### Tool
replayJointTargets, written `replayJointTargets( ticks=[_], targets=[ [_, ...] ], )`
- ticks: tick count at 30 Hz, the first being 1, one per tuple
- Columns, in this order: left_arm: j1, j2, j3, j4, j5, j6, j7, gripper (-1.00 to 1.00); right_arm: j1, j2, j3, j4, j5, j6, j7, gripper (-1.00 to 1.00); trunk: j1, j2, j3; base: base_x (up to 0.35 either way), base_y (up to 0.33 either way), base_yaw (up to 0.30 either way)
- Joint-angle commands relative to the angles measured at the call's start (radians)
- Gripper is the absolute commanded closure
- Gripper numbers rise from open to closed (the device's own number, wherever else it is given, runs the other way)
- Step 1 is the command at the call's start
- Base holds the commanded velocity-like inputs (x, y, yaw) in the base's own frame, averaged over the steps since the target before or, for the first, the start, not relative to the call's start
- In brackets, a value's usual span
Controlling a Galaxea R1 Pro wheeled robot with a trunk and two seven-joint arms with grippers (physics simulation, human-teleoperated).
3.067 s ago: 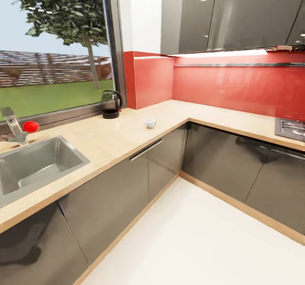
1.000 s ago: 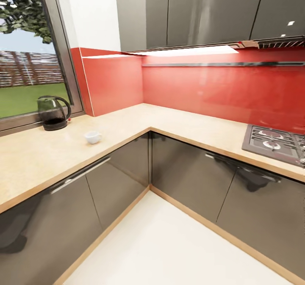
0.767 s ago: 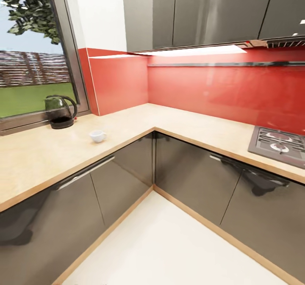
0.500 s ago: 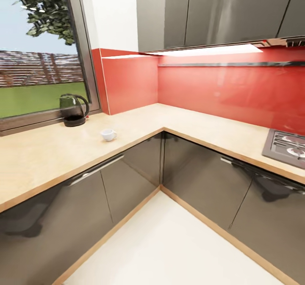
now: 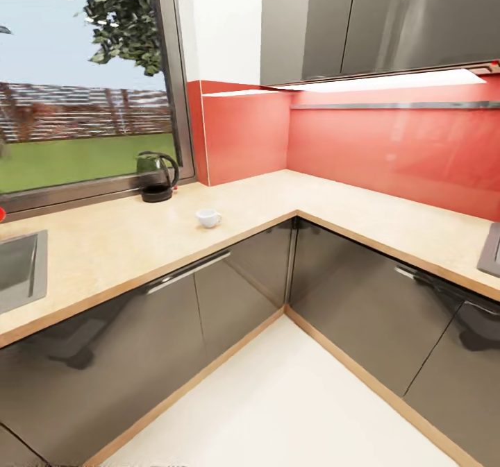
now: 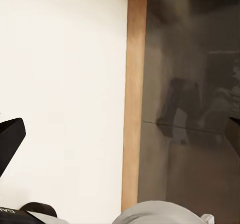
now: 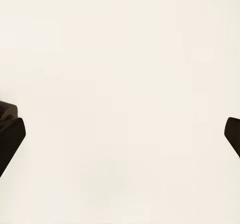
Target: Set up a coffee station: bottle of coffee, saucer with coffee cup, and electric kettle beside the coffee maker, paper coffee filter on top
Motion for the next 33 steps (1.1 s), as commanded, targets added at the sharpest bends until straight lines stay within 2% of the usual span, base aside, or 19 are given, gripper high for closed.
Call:
replayJointTargets(
  ticks=[1, 9, 21, 33],
  targets=[
    [-0.001, 0.000, 0.007, 0.001, -0.007, 0.003, -0.003, -1.00, -0.001, 0.001, 0.006, 0.004, -0.010, -0.006, 0.007, -1.00, 0.000, 0.000, -0.001, 0.000, -0.066, 0.090],
    [-0.001, 0.000, 0.007, 0.001, -0.006, 0.003, -0.003, -1.00, -0.001, 0.001, 0.006, 0.004, -0.011, -0.006, 0.007, -1.00, 0.000, 0.000, -0.001, 0.000, -0.181, 0.086],
    [-0.001, 0.000, 0.008, 0.001, -0.006, 0.003, -0.003, -1.00, -0.001, 0.003, 0.006, 0.004, -0.009, -0.006, 0.008, -1.00, 0.000, 0.000, -0.001, 0.000, -0.020, 0.222],
    [-0.001, 0.000, 0.005, 0.001, -0.006, 0.003, -0.003, -1.00, 0.018, 0.003, 0.008, 0.003, -0.007, -0.006, 0.010, -1.00, 0.000, 0.000, -0.001, 0.000, -0.034, 0.024]
  ],
)
